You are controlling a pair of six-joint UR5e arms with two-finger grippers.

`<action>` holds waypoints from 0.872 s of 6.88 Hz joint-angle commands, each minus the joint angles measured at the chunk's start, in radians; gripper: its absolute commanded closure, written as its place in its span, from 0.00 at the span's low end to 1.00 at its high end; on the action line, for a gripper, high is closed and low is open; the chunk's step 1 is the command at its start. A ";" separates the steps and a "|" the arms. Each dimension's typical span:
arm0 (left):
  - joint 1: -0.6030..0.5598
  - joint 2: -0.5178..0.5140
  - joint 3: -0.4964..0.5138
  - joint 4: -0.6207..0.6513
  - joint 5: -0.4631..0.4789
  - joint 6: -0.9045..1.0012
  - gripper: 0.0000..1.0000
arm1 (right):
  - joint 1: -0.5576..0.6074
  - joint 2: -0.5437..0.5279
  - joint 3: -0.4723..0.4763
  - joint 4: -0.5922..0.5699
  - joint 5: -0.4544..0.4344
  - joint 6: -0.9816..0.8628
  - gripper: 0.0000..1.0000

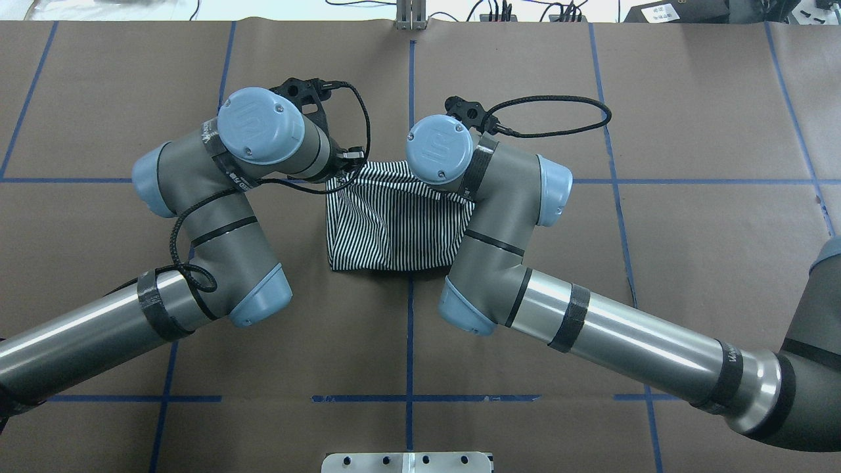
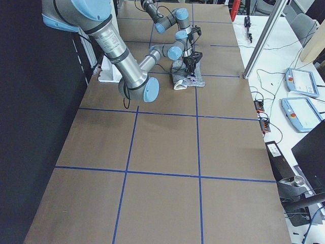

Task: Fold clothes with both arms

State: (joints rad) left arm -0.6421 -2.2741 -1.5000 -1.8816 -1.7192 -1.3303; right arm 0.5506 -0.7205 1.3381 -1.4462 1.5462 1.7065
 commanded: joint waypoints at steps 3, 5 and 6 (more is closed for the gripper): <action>-0.013 -0.028 0.090 -0.036 0.001 0.029 1.00 | 0.002 0.004 -0.036 0.030 0.000 -0.019 1.00; -0.022 -0.021 0.084 -0.050 -0.003 0.199 0.00 | 0.020 0.027 -0.034 0.029 0.002 -0.146 0.01; -0.049 -0.010 0.078 -0.088 -0.011 0.248 0.00 | 0.047 0.045 -0.033 0.023 0.064 -0.162 0.00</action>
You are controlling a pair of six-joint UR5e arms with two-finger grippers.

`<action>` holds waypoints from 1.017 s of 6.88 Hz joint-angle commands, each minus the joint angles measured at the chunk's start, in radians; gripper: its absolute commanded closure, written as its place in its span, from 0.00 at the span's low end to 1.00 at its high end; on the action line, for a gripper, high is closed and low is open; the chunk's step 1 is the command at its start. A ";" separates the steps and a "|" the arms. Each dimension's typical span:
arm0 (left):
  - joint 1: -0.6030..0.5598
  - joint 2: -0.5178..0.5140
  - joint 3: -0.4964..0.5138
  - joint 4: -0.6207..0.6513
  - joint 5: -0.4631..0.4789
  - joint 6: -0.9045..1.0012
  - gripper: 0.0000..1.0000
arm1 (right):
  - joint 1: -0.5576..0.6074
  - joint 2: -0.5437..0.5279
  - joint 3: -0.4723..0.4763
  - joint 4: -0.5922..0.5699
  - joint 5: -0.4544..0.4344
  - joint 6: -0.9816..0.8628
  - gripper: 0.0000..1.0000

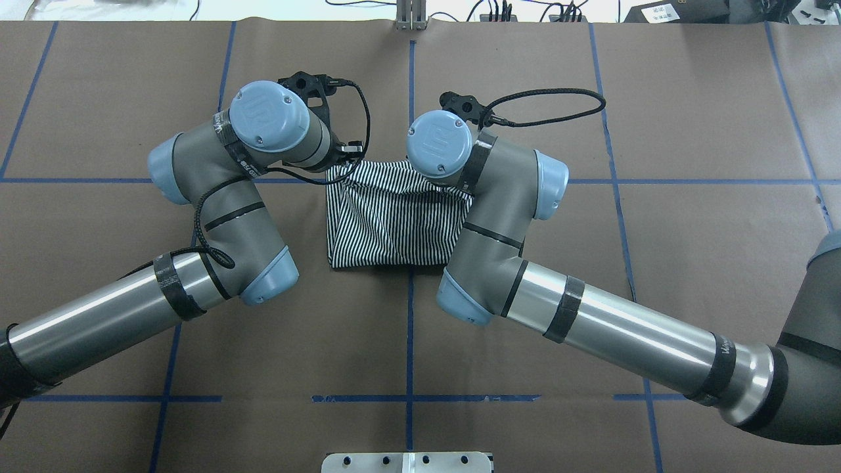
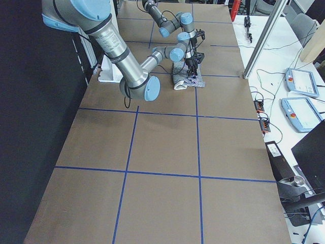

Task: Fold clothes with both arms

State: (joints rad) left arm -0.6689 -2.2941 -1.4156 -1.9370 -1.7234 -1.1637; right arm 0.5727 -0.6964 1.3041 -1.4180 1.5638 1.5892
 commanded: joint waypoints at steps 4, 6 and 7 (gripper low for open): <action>-0.107 0.099 -0.017 -0.143 -0.146 0.228 0.00 | -0.012 0.023 0.047 -0.009 0.067 -0.222 0.00; -0.107 0.099 -0.017 -0.143 -0.146 0.222 0.00 | -0.103 0.018 0.021 -0.010 -0.042 -0.316 0.00; -0.107 0.100 -0.017 -0.143 -0.146 0.219 0.00 | -0.105 0.020 -0.003 -0.012 -0.051 -0.345 0.00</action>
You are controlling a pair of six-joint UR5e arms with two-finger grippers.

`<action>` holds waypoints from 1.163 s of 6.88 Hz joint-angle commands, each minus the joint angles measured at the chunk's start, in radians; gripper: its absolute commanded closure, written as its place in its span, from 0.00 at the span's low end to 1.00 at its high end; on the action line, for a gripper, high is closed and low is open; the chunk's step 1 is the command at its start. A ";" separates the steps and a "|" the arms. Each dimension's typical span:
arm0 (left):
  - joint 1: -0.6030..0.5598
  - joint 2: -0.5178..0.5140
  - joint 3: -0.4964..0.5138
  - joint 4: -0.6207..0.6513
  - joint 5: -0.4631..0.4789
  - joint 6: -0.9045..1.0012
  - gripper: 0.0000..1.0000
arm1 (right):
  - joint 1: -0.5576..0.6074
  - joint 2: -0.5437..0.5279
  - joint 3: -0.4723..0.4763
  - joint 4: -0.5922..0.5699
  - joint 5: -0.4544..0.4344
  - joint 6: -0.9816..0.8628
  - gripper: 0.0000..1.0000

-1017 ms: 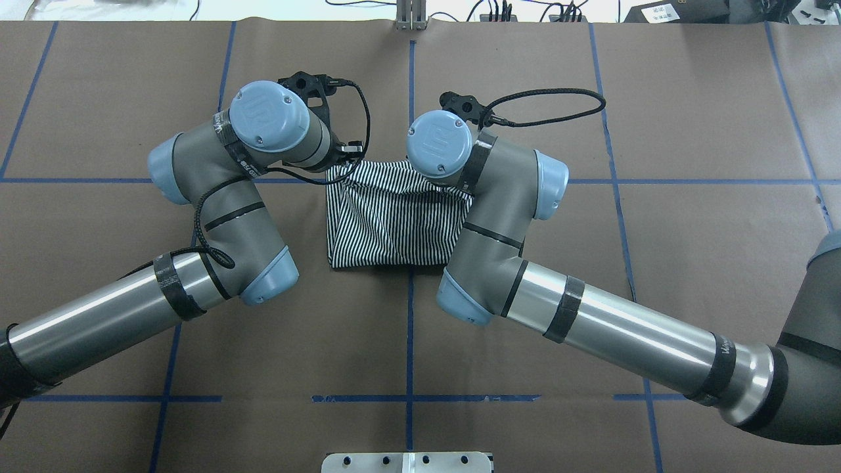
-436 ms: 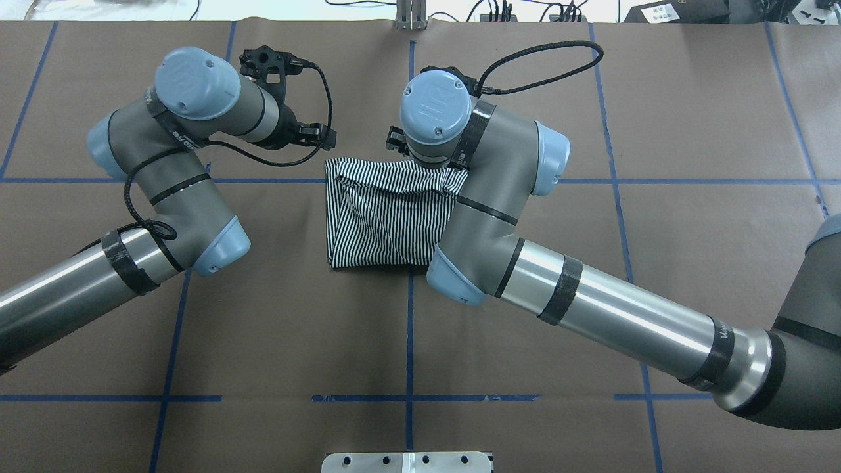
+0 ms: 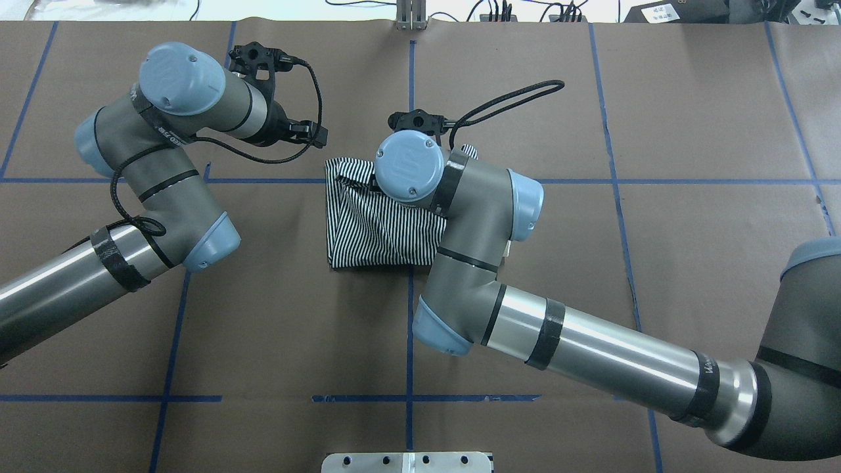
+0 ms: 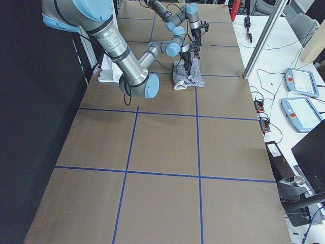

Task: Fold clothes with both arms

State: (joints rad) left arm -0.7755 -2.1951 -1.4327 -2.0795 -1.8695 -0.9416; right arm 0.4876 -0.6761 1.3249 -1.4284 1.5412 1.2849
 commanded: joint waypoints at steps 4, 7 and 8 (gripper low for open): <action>-0.001 0.001 0.000 -0.001 0.000 -0.003 0.00 | -0.003 0.006 -0.067 -0.058 -0.038 -0.108 0.00; 0.001 0.001 -0.002 -0.001 0.000 -0.005 0.00 | 0.099 0.126 -0.276 -0.055 -0.036 -0.182 0.00; -0.001 0.003 -0.011 -0.001 0.000 -0.008 0.00 | 0.138 0.138 -0.326 -0.050 -0.032 -0.225 0.00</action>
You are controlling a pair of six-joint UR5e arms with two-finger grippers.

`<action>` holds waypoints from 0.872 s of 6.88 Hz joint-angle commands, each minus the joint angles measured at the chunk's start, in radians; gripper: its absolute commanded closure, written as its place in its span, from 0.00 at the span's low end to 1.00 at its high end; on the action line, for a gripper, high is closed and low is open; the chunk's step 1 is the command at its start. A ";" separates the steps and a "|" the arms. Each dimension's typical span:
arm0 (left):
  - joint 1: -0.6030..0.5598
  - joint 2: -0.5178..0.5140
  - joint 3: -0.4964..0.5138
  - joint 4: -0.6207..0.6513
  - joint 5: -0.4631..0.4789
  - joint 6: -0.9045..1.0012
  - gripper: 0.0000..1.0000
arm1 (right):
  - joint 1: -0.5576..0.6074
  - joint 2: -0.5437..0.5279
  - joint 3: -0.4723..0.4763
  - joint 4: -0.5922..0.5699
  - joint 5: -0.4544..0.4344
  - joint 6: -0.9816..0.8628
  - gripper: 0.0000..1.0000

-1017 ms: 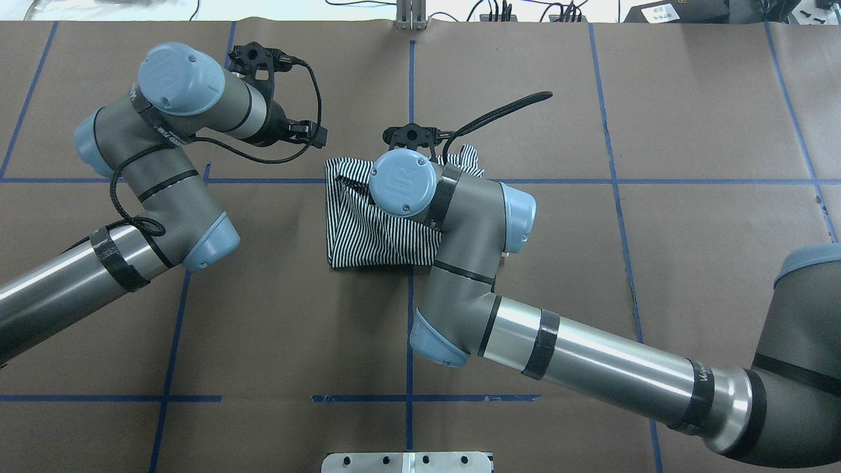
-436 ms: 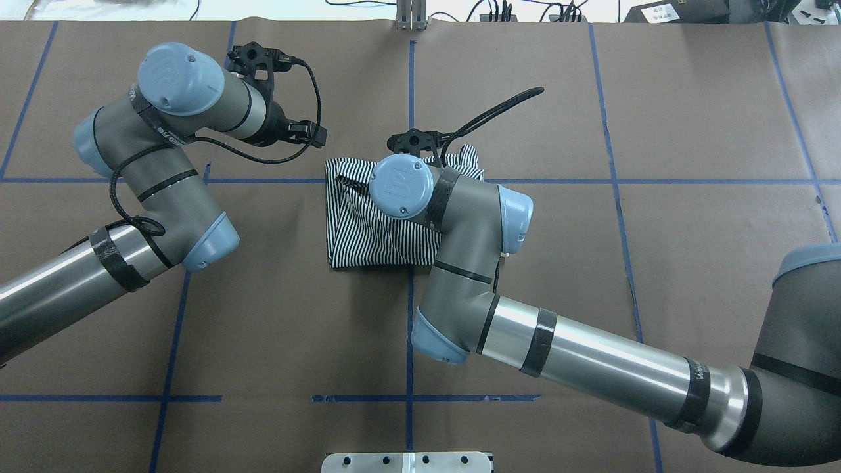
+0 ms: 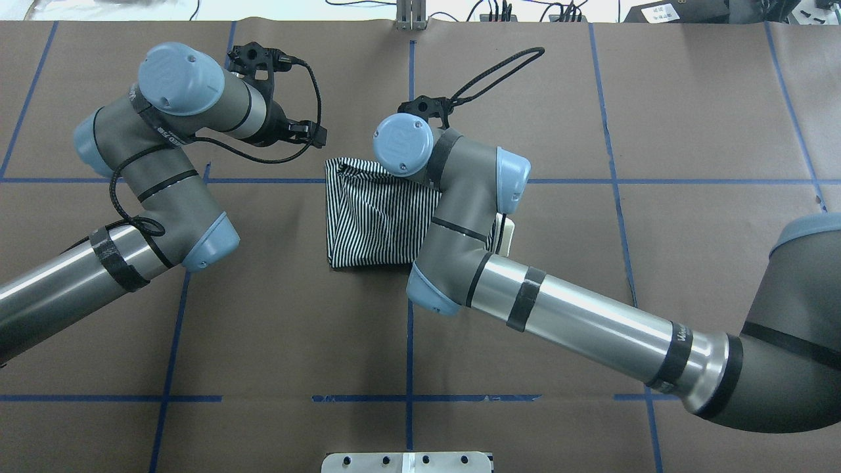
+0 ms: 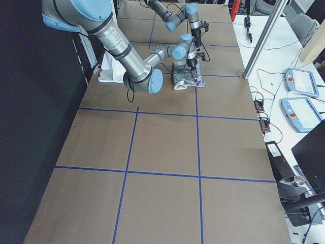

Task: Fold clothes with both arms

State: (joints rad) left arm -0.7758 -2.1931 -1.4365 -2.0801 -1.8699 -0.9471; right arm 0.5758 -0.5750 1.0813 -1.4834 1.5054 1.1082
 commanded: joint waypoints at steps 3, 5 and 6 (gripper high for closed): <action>0.001 0.009 -0.027 0.008 0.002 -0.018 0.00 | 0.163 0.061 -0.103 0.038 0.135 -0.085 0.00; 0.038 -0.014 -0.016 0.052 0.012 -0.129 0.00 | 0.182 0.078 -0.058 0.037 0.211 -0.079 0.00; 0.084 -0.048 -0.012 0.101 0.067 -0.153 0.00 | 0.182 0.070 -0.038 0.035 0.216 -0.077 0.00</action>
State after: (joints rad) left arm -0.7380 -2.2086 -1.4547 -2.0297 -1.8480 -1.0521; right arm 0.7530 -0.5015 1.0150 -1.4466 1.7004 1.0288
